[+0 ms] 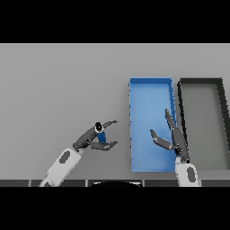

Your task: Pick up the blue pipe and place it into the blue bin.

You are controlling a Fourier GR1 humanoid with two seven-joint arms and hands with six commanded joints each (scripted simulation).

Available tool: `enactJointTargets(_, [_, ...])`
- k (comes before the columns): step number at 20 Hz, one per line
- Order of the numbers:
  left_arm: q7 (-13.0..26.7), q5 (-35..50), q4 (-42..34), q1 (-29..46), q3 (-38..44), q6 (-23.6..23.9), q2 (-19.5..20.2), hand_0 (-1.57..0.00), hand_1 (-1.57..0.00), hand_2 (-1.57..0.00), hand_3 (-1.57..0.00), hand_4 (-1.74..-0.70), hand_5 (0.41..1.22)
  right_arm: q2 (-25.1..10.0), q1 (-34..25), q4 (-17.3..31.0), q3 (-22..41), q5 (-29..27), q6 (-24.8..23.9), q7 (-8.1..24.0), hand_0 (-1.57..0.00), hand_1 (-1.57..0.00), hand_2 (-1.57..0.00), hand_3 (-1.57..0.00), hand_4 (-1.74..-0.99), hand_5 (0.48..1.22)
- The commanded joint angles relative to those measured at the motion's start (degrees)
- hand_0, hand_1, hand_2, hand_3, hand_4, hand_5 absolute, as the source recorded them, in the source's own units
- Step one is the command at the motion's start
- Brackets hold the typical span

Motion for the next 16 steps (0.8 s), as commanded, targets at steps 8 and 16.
enactJointTargets(8, [-0.89,1.10,-0.92,1.10,-0.57,0.07,-2.22,-1.25,-1.29,-1.32,-1.31,-1.64,1.118,-0.21,-0.60,-0.27,-0.08,0.18,-0.18,0.54,0.00,0.00,0.00,0.00,-1.302,0.666])
enactJointTargets(16, [-3.45,2.48,-7.96,-0.23,-1.22,0.45,-3.34,-1.52,-1.52,-1.53,-1.45,-1.71,1.204,0.04,-1.52,1.69,0.26,1.24,-0.39,-0.15,0.00,0.00,0.00,0.00,-1.280,0.663])
